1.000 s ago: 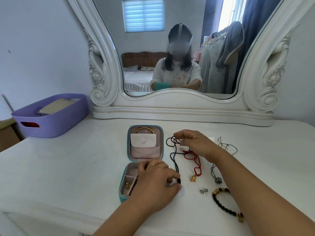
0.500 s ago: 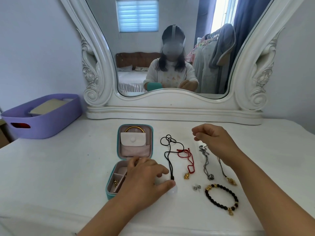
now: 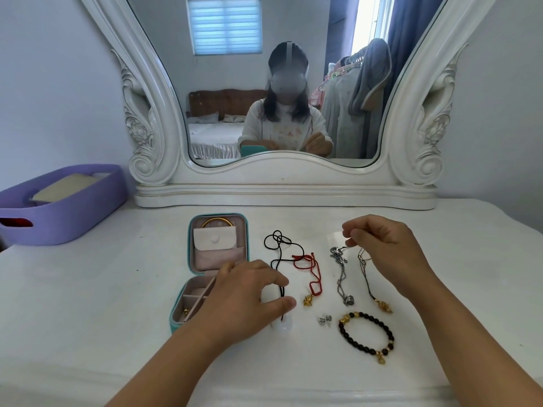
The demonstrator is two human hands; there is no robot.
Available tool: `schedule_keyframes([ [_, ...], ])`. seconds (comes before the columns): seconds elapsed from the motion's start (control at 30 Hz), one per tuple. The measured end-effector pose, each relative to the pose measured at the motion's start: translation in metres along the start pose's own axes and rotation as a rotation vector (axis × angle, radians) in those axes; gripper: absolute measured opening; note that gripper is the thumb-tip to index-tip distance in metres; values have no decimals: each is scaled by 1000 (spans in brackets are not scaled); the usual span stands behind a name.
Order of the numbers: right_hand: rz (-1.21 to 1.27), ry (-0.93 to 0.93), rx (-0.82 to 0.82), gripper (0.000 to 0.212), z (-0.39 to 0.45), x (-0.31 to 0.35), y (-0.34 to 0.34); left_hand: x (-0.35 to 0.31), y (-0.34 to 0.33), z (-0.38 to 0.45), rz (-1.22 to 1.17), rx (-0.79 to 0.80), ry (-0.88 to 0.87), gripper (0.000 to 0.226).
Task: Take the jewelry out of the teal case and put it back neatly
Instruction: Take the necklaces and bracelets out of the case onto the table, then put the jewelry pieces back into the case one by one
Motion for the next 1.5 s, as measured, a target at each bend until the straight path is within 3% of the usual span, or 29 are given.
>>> schedule_keyframes([
  [0.33, 47, -38, -37, 21, -12, -16, 6, -44, -4, -6, 72, -129, -183, 24],
  [0.5, 61, -61, -43, 19, -16, -22, 5, -41, -20, -9, -90, -68, -146, 34],
  [0.67, 69, -78, -61, 19, -18, -29, 6, -24, -44, -11, -40, 39, -47, 47],
  [0.87, 79, -92, -80, 19, -18, -34, 8, -9, -54, -10, 29, 90, 51, 48],
  [1.03, 91, -93, -77, 21, -18, -36, 7, 1, -50, -13, -30, 65, 82, 48],
  [1.13, 142, -84, -107, 23, -19, -36, 11, 4, -37, -14, -178, -49, 92, 43],
  [1.27, 255, -90, -184, 24, -21, -39, 21, -1, -26, -8, -226, -160, 53, 33],
  [1.4, 327, -109, -272, 24, -23, -43, 31, -20, -31, 9, -207, -127, -28, 29],
  [1.5, 339, -133, -312, 23, -26, -46, 36, -41, -47, 23, -164, -11, -142, 34],
])
Point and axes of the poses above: each hand's wrist, its own z-axis towards the middle knuckle, its own y-axis out of the back of the hand, x = y × z, the point moved 8 cm from there along z, towards the middle knuckle, and after that the axes turned 5 degrees about z, right-handed, at the moved point
